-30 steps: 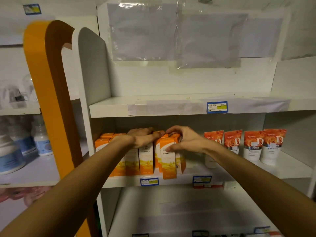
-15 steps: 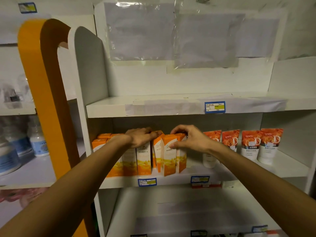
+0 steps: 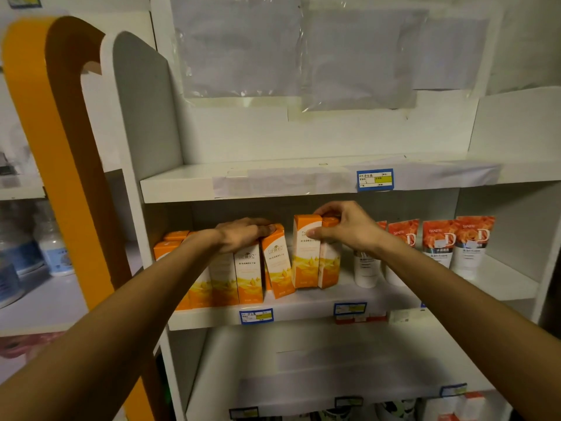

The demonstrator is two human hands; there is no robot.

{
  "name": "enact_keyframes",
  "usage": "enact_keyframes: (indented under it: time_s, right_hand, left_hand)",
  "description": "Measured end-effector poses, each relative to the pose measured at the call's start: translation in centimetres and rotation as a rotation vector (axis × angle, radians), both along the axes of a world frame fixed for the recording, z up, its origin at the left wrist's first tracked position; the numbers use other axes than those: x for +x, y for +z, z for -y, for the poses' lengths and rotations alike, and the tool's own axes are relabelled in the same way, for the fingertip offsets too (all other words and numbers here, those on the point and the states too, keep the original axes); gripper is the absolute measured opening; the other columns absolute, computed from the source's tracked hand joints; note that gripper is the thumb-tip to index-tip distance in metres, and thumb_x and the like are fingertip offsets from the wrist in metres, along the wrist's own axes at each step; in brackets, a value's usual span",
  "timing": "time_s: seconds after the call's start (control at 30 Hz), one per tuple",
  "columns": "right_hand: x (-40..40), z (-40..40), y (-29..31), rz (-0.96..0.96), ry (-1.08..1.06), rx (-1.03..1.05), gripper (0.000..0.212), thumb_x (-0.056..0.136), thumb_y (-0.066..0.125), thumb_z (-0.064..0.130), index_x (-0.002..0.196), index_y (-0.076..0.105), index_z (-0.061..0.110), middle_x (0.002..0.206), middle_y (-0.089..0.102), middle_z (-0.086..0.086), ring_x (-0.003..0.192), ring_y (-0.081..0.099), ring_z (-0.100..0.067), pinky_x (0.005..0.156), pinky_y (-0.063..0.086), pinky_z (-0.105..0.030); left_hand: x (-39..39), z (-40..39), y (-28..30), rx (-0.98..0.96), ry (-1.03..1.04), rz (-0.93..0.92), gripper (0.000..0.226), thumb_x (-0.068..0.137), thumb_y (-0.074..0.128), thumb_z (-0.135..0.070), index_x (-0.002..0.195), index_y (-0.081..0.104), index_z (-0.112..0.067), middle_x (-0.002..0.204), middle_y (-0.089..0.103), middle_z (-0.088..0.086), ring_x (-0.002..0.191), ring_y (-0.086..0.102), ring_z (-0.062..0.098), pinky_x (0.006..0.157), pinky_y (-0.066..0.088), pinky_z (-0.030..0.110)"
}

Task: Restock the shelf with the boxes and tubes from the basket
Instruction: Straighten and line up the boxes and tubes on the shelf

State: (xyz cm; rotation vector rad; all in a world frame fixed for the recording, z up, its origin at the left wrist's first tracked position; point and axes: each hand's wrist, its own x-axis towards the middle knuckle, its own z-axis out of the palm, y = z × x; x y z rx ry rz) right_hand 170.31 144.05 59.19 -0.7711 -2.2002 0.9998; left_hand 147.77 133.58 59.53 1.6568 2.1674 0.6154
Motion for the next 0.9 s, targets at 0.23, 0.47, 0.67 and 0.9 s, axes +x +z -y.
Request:
enact_keyframes:
  time_s: [0.23,0.47,0.67,0.9]
  right_hand:
    - [-0.7,-0.7,1.5,0.113,-0.023,-0.039,0.050,0.078,0.081,0.014,0.123,0.059,0.011,0.112,0.068,-0.007,0.095,0.070,-0.018,0.077,0.061,-0.031]
    - [-1.0,-0.9,2.2,0.187,-0.034,-0.094,0.050,0.077,0.081,0.011,0.122,0.059,0.008,0.115,0.067,-0.011,0.101,0.069,-0.023,0.079,0.059,-0.030]
    - [-0.8,-0.6,1.7,0.155,-0.107,-0.144,0.044,0.077,0.081,0.010,0.114,0.059,0.011,0.106,0.067,-0.009,0.094,0.068,-0.022,0.071,0.058,-0.028]
    - [-2.7,-0.1,-1.2,0.070,-0.185,-0.020,0.040,0.080,0.079,0.012,0.114,0.057,0.017,0.109,0.065,-0.006,0.096,0.068,-0.020,0.076,0.058,-0.031]
  left_hand:
    - [0.0,0.0,-0.1,-0.009,-0.001,-0.035,0.046,0.102,0.038,-0.051,0.143,0.045,-0.030,0.136,0.057,-0.001,0.127,0.053,0.022,0.107,0.037,0.038]
    - [0.1,0.1,0.1,-0.009,0.002,-0.056,0.048,0.102,0.037,-0.052,0.142,0.046,-0.027,0.137,0.057,0.000,0.128,0.052,0.022,0.101,0.036,0.034]
    - [0.1,0.0,0.0,-0.006,0.012,-0.110,0.054,0.101,0.032,-0.058,0.147,0.041,-0.030,0.146,0.051,0.001,0.134,0.047,0.024,0.106,0.032,0.037]
    - [-0.4,0.0,-0.4,0.006,-0.034,-0.174,0.052,0.102,0.025,-0.060,0.151,0.027,-0.047,0.160,0.033,-0.006,0.148,0.028,0.023,0.121,0.022,0.048]
